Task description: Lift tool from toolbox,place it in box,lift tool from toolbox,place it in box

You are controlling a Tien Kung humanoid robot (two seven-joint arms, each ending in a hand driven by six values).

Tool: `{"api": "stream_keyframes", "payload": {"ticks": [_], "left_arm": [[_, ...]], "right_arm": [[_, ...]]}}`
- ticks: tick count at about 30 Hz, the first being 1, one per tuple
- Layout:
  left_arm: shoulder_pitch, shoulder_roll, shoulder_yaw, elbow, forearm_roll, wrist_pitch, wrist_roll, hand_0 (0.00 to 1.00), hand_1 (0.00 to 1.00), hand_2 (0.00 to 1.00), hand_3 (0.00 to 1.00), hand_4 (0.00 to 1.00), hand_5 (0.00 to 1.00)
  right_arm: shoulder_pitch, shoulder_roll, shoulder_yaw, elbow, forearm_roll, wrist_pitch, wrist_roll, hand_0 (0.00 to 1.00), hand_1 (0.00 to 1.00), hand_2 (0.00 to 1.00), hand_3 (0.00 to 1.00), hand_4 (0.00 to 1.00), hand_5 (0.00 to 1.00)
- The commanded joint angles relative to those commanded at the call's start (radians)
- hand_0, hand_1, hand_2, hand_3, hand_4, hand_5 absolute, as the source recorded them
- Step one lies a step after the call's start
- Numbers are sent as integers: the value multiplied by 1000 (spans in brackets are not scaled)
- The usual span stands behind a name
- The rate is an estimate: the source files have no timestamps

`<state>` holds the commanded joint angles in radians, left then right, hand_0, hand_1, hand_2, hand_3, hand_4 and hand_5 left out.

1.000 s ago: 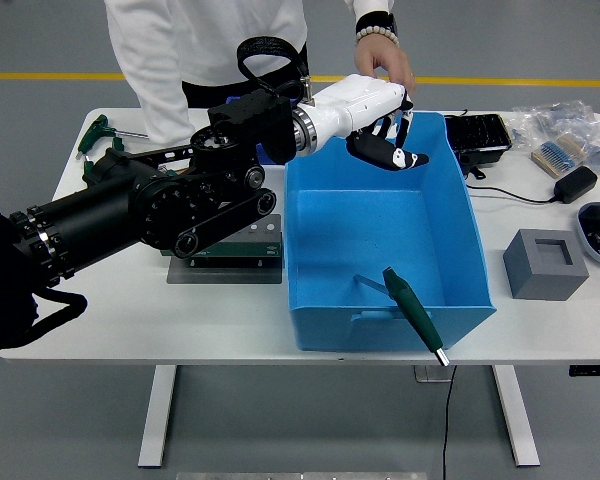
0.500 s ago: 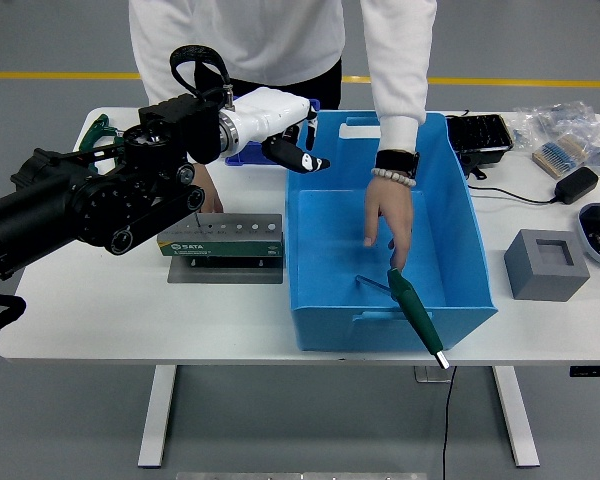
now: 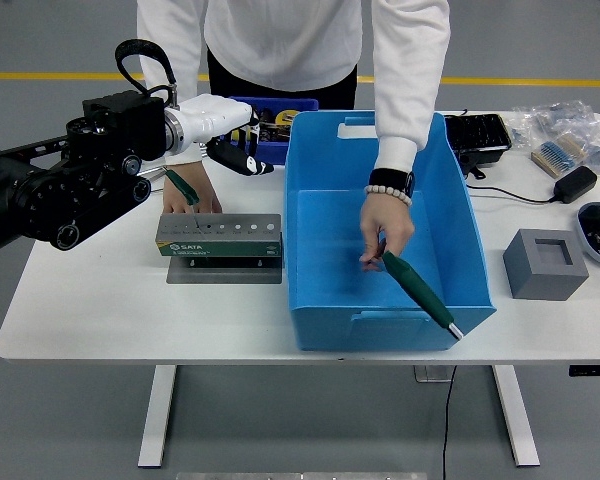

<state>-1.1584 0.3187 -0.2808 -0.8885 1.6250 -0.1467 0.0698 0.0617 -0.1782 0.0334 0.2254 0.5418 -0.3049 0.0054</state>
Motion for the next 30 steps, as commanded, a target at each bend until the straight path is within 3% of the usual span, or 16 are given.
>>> {"api": "stream_keyframes", "payload": {"ticks": [10, 11, 16, 17, 30], "left_arm": [[20, 32, 25, -53, 39, -84, 12, 484, 556, 594, 468, 804, 757], [21, 32, 27, -53, 43, -88, 14, 494, 569, 579, 340, 802, 767], [26, 32, 31, -46, 62, -100, 10, 494, 569, 579, 340, 802, 767], [28, 34, 31, -46, 65, -104, 11, 494, 553, 533, 260, 804, 786], [53, 46, 35, -67, 127, -165, 51, 504, 548, 530, 263, 820, 827]], "right_arm": [[-8, 7, 0, -2, 11, 1, -1, 710, 702, 748, 576, 809, 685], [-8, 7, 0, -2, 10, 1, -1, 712, 703, 748, 576, 809, 686], [-10, 8, 0, -1, 10, 2, -2, 712, 703, 748, 576, 809, 686], [-10, 9, 0, -1, 10, 1, -2, 711, 703, 748, 576, 809, 688], [-12, 14, -10, -3, 33, 3, 1, 711, 702, 748, 575, 810, 690]]}}
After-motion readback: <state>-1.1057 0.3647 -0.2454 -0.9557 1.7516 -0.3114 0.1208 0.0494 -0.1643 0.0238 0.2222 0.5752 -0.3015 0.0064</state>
